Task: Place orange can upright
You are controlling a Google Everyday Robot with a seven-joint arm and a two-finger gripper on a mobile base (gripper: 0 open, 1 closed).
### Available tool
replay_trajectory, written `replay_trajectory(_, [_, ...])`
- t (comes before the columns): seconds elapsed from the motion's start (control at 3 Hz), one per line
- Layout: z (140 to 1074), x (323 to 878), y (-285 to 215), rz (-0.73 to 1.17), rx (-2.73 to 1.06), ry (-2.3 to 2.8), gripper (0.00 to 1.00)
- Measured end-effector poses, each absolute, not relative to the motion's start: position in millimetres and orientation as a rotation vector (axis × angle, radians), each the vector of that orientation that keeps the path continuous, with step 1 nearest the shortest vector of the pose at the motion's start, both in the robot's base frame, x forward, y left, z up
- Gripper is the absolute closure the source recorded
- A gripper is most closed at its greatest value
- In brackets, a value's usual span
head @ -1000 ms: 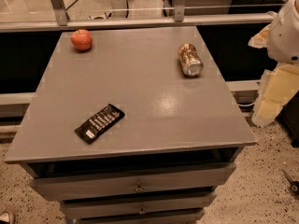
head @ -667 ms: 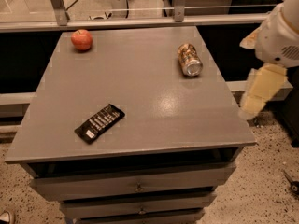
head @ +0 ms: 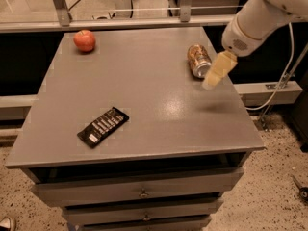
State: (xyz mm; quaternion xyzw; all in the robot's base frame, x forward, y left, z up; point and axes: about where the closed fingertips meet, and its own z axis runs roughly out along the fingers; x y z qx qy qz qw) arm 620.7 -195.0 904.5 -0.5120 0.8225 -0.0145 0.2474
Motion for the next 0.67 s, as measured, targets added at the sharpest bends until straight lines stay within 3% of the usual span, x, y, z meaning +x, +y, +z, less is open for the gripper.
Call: replay_trajectory(0.67, [894,728,-178,-0.024,-1.122,2.334,0.0])
